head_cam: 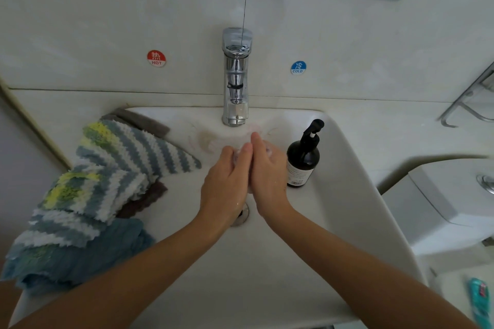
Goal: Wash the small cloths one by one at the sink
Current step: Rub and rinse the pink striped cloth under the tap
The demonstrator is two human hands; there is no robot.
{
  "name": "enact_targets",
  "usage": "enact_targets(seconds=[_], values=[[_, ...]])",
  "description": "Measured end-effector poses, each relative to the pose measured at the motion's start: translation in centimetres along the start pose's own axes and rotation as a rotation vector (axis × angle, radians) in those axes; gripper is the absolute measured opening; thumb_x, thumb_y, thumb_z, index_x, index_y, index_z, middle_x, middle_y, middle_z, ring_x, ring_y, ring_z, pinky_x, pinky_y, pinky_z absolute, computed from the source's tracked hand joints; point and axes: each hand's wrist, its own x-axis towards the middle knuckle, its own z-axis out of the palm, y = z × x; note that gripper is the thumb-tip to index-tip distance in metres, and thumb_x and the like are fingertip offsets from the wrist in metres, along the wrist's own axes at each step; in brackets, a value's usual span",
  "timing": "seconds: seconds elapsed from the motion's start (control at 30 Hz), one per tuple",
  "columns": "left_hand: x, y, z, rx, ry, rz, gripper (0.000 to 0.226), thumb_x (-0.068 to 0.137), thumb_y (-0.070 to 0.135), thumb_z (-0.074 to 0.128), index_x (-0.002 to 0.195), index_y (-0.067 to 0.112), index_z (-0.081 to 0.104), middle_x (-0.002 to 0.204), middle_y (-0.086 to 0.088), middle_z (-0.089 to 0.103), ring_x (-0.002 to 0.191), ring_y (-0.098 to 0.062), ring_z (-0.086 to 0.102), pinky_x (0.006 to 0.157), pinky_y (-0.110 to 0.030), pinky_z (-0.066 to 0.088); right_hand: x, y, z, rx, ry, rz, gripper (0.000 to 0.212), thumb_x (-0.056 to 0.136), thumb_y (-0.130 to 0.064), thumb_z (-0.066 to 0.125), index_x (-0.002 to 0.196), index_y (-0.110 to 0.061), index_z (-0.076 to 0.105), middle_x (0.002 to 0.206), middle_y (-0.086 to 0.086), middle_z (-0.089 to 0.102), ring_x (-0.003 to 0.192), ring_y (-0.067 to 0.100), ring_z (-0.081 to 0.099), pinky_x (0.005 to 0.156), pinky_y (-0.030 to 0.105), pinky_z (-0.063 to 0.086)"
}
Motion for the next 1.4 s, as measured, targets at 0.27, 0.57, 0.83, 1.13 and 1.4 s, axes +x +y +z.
enact_targets(seconds=[0.27,0.57,0.83,1.13,1.4], values=[[0.1,0.5,-0.3,-0.103,0.161,0.050,0.045,0.102,0.037,0.038,0.073,0.016,0.064,0.066,-0.004,0.066,0.067,-0.016,0.067,0.067,-0.041,0.057,-0.6,-1.4,0.6,-0.128,-0.095,-0.037,0.051,0.103,-0.020,0.041,0.053,-0.018,0.036,0.045,-0.009,0.040,0.044,0.005,0.040,0.052,0.023,0.033],[0.5,0.3,-0.8,-0.089,0.149,0.176,0.032,0.102,0.028,0.041,0.085,0.008,0.059,0.070,0.001,0.061,0.063,-0.004,0.060,0.059,-0.023,0.051,-1.2,-1.1,-0.1,0.029,-0.161,-0.040,0.026,0.103,-0.028,0.045,0.079,-0.019,0.051,0.066,-0.007,0.055,0.061,0.005,0.054,0.056,0.022,0.046],[0.6,0.4,-0.8,-0.057,0.143,0.233,0.007,0.104,0.013,0.035,0.104,0.017,0.041,0.088,0.012,0.050,0.076,0.015,0.054,0.062,-0.008,0.045,-0.5,-1.6,-1.9,0.013,-0.296,0.087,0.011,0.102,-0.043,0.039,0.104,-0.035,0.047,0.099,-0.005,0.062,0.085,0.013,0.066,0.051,0.020,0.050],[0.5,0.2,-0.1,0.190,0.104,0.266,0.047,0.092,0.066,0.020,0.104,0.027,0.045,0.090,0.010,0.062,0.077,-0.003,0.063,0.069,-0.031,0.055,-0.8,-0.7,-1.2,0.181,-0.162,0.087,0.030,0.101,-0.045,0.045,0.084,-0.022,0.054,0.076,-0.003,0.063,0.067,0.005,0.062,0.058,0.021,0.048],[0.7,0.1,0.2,0.169,0.147,0.323,0.038,0.102,0.040,0.033,0.081,0.037,0.064,0.065,0.011,0.066,0.060,-0.004,0.063,0.060,-0.032,0.054,-1.2,-0.4,-0.5,0.150,-0.110,0.113,0.053,0.099,-0.046,0.049,0.065,-0.007,0.060,0.057,0.005,0.055,0.058,0.018,0.055,0.057,0.040,0.049]])
